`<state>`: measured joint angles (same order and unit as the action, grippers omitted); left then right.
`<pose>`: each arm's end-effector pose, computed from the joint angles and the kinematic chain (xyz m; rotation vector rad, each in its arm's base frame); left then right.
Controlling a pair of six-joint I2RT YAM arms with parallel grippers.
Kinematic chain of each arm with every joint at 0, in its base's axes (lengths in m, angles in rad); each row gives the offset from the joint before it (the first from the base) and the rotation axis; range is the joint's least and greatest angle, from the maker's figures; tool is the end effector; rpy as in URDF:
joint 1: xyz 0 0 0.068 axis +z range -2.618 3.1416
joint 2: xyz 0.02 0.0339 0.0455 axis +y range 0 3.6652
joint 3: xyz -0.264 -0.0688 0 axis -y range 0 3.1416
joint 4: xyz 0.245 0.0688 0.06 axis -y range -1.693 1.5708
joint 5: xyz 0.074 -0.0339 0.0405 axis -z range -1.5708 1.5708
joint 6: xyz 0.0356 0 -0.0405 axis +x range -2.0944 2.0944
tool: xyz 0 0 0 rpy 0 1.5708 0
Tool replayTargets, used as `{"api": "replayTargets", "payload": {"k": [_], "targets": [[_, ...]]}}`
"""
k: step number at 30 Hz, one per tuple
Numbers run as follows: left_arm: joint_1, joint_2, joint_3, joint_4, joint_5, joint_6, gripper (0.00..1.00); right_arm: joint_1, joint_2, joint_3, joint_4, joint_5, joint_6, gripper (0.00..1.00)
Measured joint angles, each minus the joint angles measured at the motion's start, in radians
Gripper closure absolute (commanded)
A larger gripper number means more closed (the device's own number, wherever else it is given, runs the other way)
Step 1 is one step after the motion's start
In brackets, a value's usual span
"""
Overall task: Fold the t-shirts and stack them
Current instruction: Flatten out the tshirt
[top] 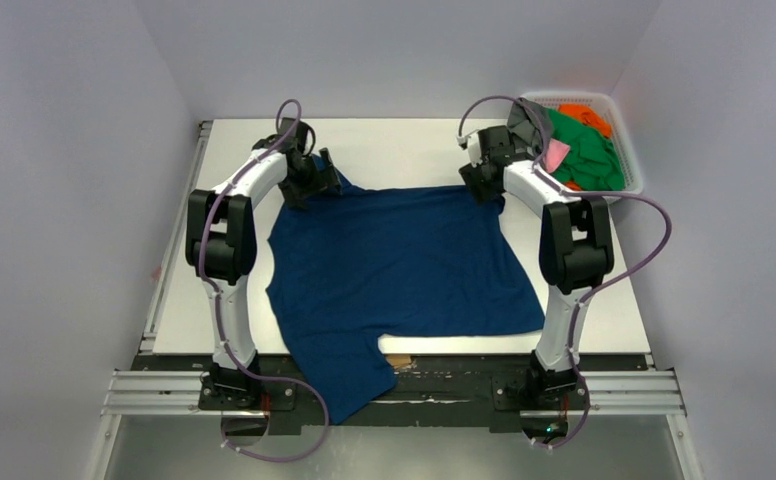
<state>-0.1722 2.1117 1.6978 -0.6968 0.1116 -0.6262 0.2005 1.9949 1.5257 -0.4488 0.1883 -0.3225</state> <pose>0.4456 -0.0815 0.1982 -0.5805 2.6721 -0.3896 0.4330 0.0812 0.2103 -0.5661 2.4229 -0.2857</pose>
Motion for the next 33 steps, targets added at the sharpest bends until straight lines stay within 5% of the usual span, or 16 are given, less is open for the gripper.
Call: {"api": "replayTargets", "payload": {"k": [16,21,33], "targets": [[0.0,0.006,-0.066,-0.005,0.016,0.001,0.0,-0.028,0.097,0.043,0.046,0.003,0.095,0.63],[0.001,0.007,-0.066,-0.005,0.016,0.002,0.0,-0.035,0.124,0.069,0.055,0.003,0.116,1.0],[0.001,0.008,-0.066,-0.006,0.018,0.001,0.0,-0.046,0.081,0.116,-0.098,0.04,0.127,1.0]]}}
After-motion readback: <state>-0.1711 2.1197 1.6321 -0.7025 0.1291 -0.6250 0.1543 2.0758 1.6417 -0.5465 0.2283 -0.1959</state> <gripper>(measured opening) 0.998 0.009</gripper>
